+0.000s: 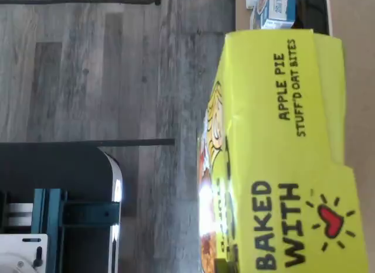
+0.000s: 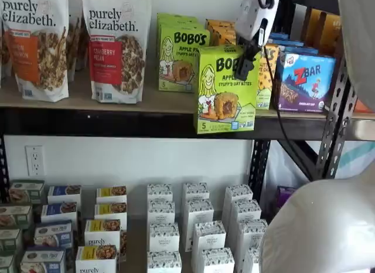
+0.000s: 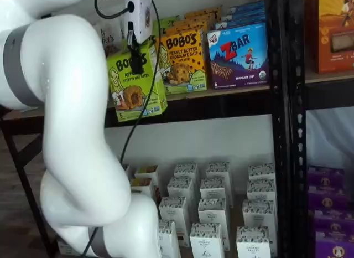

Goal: Pick the green box on the top shelf, the fourth from the left

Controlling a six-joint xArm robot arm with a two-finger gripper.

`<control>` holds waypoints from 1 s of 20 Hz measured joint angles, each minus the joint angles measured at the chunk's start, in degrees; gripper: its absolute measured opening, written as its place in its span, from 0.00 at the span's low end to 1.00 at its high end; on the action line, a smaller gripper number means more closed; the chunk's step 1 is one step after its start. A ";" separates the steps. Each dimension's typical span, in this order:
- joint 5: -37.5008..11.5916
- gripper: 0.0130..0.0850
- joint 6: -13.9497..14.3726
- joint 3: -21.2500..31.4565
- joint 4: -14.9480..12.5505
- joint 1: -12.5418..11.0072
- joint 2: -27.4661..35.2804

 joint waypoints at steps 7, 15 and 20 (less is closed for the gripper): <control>-0.45 0.22 -1.38 2.67 -0.26 -1.17 -1.81; -1.59 0.22 -2.77 5.95 -0.61 -2.29 -4.04; -2.32 0.22 -3.67 8.22 -1.06 -2.97 -5.58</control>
